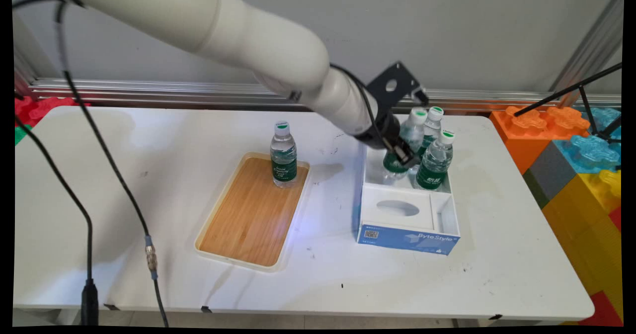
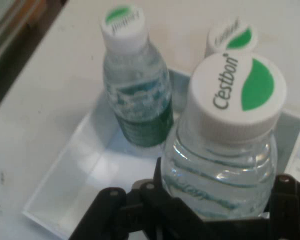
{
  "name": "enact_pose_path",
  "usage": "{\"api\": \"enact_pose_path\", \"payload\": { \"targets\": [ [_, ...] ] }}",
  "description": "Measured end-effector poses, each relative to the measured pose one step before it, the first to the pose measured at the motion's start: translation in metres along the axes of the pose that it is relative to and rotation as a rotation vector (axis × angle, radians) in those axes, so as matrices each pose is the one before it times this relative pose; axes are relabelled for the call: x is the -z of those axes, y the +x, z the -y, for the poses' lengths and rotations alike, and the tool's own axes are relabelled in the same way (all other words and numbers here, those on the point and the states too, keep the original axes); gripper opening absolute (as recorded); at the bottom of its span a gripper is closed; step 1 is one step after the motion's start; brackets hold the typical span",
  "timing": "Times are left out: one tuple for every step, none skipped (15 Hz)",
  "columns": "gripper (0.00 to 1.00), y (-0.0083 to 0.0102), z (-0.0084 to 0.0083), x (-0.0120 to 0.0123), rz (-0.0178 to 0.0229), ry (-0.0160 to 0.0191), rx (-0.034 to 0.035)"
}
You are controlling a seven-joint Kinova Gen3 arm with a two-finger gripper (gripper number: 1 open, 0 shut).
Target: Place the picked object on the tray
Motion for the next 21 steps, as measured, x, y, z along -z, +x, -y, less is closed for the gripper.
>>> {"api": "enact_pose_path", "payload": {
  "targets": [
    [0.00,0.00489,-0.00023,0.00901,-0.00494,0.00063,-0.00013],
    [0.00,0.00412,-0.00031,0.00955,-0.00427,0.00165,0.00010],
    [0.00,0.00356,0.00042,0.01076,-0.00411,0.00410,0.00037],
    [0.00,0.00240,0.00006,0.00887,-0.00243,0.00303,-0.00055],
    [0.00,0.00232,-0.00002,0.01644,0.00081,0.00400,-0.00153],
    [0.00,0.00065,-0.00024,0.01676,0.00255,0.00423,-0.00284],
    [0.00,-0.00122,-0.00043,0.01490,0.00467,0.00132,-0.00401],
    [0.00,-0.00375,-0.00062,0.01762,0.00681,0.00063,-0.00583],
    [0.00,-0.00315,-0.00050,0.01016,0.00464,-0.00071,-0.00316],
    [0.00,-0.00592,-0.00025,0.01509,0.00544,-0.00089,-0.00629],
    [0.00,-0.00491,-0.00007,0.00965,0.00423,-0.00174,-0.00350],
    [0.00,-0.00816,-0.00013,0.01397,0.00561,-0.00211,-0.00776],
    [0.00,-0.01119,0.00003,0.01576,0.00656,-0.00432,-0.00864],
    [0.00,-0.01300,0.00038,0.01487,0.00709,-0.00605,-0.00805],
    [0.00,-0.01259,0.00052,0.01201,0.00665,-0.00433,-0.00569],
    [0.00,-0.01456,0.00097,0.01221,0.00741,-0.00362,-0.00390],
    [0.00,-0.01545,0.00152,0.01025,0.00781,-0.00167,-0.00174],
    [0.00,-0.01125,0.00130,0.00617,0.00433,0.00004,0.00030],
    [0.00,-0.01096,0.00121,0.00517,0.00489,-0.00075,0.00080],
    [0.00,-0.01305,0.00189,0.00479,0.00553,0.00182,0.00215],
    [0.00,-0.00834,0.00149,0.00266,0.00372,0.00152,0.00207]
  ]
}}
